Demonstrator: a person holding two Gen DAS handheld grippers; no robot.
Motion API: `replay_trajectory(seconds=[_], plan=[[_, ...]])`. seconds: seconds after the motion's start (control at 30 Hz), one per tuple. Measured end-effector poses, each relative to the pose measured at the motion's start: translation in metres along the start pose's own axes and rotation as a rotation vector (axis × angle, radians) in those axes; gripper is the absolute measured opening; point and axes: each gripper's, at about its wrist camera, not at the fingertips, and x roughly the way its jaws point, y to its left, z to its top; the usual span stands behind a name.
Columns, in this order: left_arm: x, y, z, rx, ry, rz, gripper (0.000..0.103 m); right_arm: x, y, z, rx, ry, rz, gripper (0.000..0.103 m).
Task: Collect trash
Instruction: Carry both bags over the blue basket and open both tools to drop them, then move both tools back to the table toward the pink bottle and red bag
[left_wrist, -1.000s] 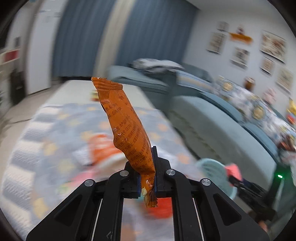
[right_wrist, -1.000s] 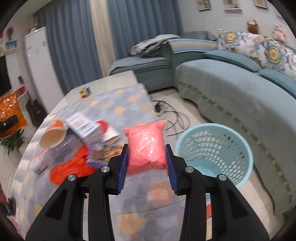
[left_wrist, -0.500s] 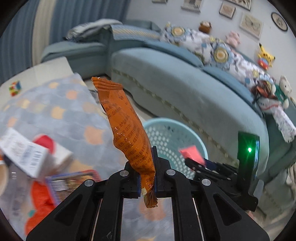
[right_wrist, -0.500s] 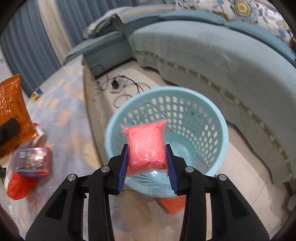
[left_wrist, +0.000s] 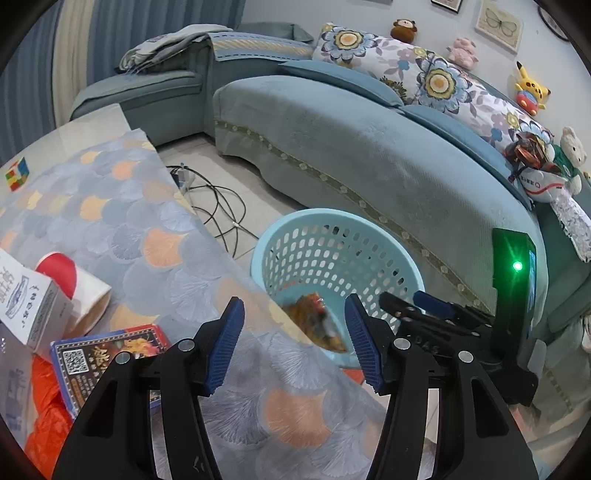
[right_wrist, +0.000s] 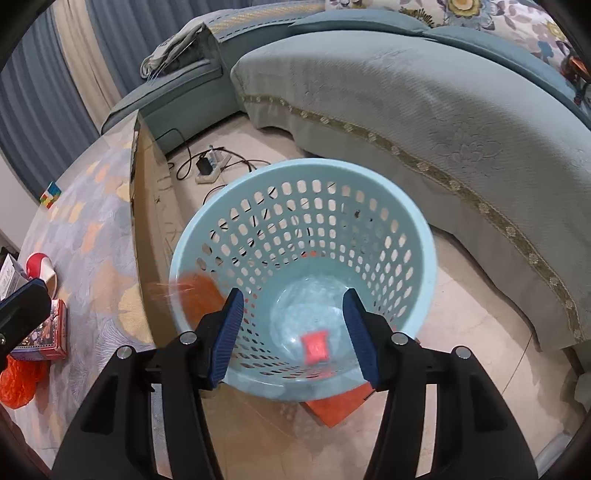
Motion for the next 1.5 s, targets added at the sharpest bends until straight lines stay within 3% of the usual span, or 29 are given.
replay_trajectory(seconds=[0.3,0.47,0.67,0.87,0.97,1.1,1.27,1.5], plan=[[-0.026,0.002,-0.001,-0.011,-0.037,0.013,0.055,-0.019,0.001,-0.001,-0.013,-0.030,0.003,0.052],[-0.077,0.010,-0.007,-0.029,-0.121,0.038,0.055,-0.058,0.031,0.003,-0.068,-0.107,0.062,0.052],[-0.158,0.062,-0.029,-0.155,-0.234,0.110,0.057,-0.109,0.097,-0.006,-0.194,-0.195,0.198,0.052],[-0.223,0.137,-0.062,-0.281,-0.287,0.256,0.061,-0.130,0.167,-0.026,-0.337,-0.215,0.295,0.052],[-0.240,0.179,-0.087,-0.333,-0.267,0.334,0.064,-0.128,0.193,-0.039,-0.390,-0.193,0.326,0.052],[-0.240,0.226,-0.115,-0.352,-0.181,0.435,0.064,-0.125,0.225,-0.060,-0.455,-0.168,0.353,0.052],[-0.221,0.260,-0.132,-0.326,-0.125,0.424,0.079,-0.114,0.240,-0.076,-0.488,-0.137,0.355,0.052],[-0.185,0.274,-0.124,-0.270,-0.036,0.396,0.079,-0.098,0.239,-0.077,-0.481,-0.104,0.321,0.052]])
